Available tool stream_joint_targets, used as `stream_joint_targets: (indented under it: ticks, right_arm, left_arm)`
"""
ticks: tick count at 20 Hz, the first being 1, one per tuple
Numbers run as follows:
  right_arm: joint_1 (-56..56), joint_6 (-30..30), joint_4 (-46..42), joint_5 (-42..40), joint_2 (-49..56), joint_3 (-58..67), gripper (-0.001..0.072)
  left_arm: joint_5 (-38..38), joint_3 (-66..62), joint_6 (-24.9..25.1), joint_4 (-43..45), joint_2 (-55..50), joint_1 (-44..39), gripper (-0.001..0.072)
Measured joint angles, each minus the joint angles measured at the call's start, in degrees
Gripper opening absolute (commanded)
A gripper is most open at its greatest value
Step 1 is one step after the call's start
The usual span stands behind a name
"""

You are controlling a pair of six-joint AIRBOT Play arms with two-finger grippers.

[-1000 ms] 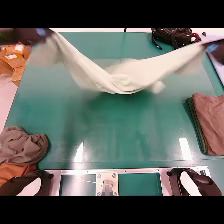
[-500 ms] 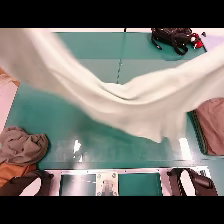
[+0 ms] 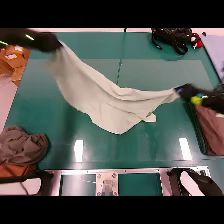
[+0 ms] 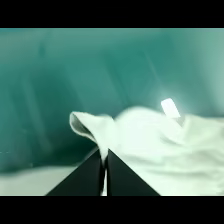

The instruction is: Fold the shirts.

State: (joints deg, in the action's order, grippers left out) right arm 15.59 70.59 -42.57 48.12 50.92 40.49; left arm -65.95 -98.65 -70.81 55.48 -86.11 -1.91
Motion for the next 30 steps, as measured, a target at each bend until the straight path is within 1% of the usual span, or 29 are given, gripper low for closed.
stream_joint_targets:
  ticks: [1,2,4,6,7,8,10,12,13,14,16,19,23,26,28,30]
  right_arm:
    - [-0.94,-0.81,0.09,-1.42,4.13,-0.98,0.0019]
    - [-1.57,-1.46,0.15,-2.75,7.74,-1.29,0.0024]
    - [-2.01,-2.47,0.20,-3.67,13.57,-0.81,0.0147]
    - [-1.14,-3.08,-0.35,-3.56,16.90,0.94,0.0204]
    - [-0.20,-3.15,-1.09,-2.75,17.79,1.92,0.0263]
    - [0.96,-3.26,-1.70,-1.51,18.40,2.86,0.0285]
    - [3.78,-3.21,-2.69,1.86,19.12,4.13,0.0294]
    - [6.75,-2.23,-3.80,4.42,19.43,4.63,0.0297]
    - [8.26,-1.90,-4.33,5.18,19.58,4.76,0.0348]
    - [9.70,-1.64,-4.74,5.95,19.65,4.85,0.0379]
    - [11.96,-1.07,-5.03,6.10,19.82,4.98,0.0379]
    - [13.86,-0.81,-5.25,5.25,20.46,5.03,0.0380]
    - [14.71,-0.66,-3.87,2.49,22.47,5.05,0.0380]
    - [14.88,-0.63,-2.75,0.52,23.56,5.05,0.0380]
    - [14.91,-0.63,-2.23,-0.66,23.91,5.05,0.0380]
    - [14.86,-0.61,-1.86,-1.44,24.11,5.05,0.0380]
  left_arm:
    - [0.81,0.48,-0.31,-0.59,-3.32,-0.87,0.0659]
    - [1.09,0.85,-1.14,-0.98,-5.86,-1.51,0.0676]
    - [1.05,0.90,-3.82,-1.60,-8.98,-2.05,0.0676]
    - [-3.17,-1.14,-6.93,-1.66,-10.67,-1.27,0.0676]
    - [-6.38,-2.51,-8.61,-1.66,-11.06,-0.68,0.0676]
    - [-9.81,-3.74,-10.25,-1.75,-11.26,-0.09,0.0676]
    - [-17.55,-4.76,-13.51,-1.44,-11.34,0.50,0.0676]
    - [-23.06,-3.23,-16.00,-0.96,-10.47,-0.20,0.0675]
    - [-25.07,-1.11,-16.94,-0.35,-9.55,-1.16,0.0676]
    - [-26.27,1.60,-17.68,0.22,-8.31,-2.45,0.0676]
    - [-26.10,9.40,-18.53,1.25,-5.03,-5.81,0.0676]
    - [-20.35,23.02,-19.56,1.07,-0.26,-12.66,0.0676]
    - [-7.56,36.98,-20.46,-3.32,2.12,-23.39,0.0676]
    - [4.83,43.19,-20.65,-8.72,2.14,-30.60,0.0676]
    - [13.18,45.13,-20.76,-12.55,1.20,-33.90,0.0676]
    - [19.54,46.10,-20.74,-17.09,-0.07,-35.78,0.0669]
